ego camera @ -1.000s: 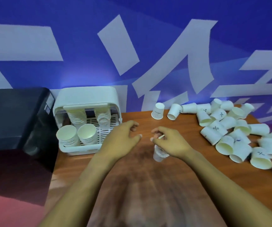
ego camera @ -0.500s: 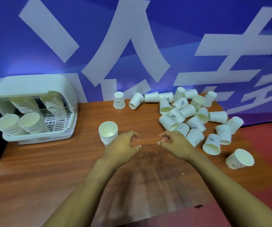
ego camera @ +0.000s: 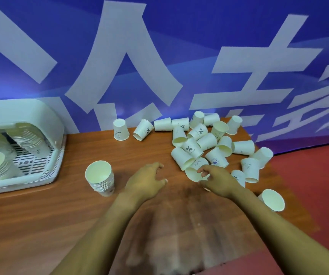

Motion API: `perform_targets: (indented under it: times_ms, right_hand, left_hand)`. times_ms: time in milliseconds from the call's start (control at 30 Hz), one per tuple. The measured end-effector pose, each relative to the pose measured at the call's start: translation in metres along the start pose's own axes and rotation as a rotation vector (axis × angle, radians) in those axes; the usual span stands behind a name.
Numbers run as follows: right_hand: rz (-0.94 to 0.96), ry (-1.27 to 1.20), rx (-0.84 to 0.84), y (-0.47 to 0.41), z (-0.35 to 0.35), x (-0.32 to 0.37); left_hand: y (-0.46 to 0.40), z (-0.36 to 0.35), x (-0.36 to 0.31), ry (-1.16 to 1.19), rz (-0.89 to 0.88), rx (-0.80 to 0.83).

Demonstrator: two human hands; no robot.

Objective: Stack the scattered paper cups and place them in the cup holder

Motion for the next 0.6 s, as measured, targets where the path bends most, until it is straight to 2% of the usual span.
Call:
perform_targets:
  times_ms: [67,200,433,600]
  right_hand:
    - [0.015,0.141,0.024,-0.009,0.005,-0.012]
    - [0.093,0.422,0.08,-0.037,0.019,-0.045]
    - [0.287,0.414,0.254,-0.073,0.02,-0.083]
    - [0.342,0.443,0.35,-0.09,0.012,-0.103]
  left_hand:
    - [-0.009,-0.007,-0.008,-0.027,0.015,0.024]
    - [-0.039,-0.015,-0.041,-0.022,0.048,-0.03]
    - [-0.094,-0.086,-0.08,-0.144,0.168,0.086]
    - [-0.114,-0.114,-0.081,-0.165,0.283,0.084]
Point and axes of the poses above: each hand's wrist, its own y-axis away from the middle knuckle, its own z-axis out of the back of the hand, x = y × z, the point moved 9 cm from there along -y, towards the middle knuckle, and after that the axes turned 14 degrees about -y, right-handed, at the moved point
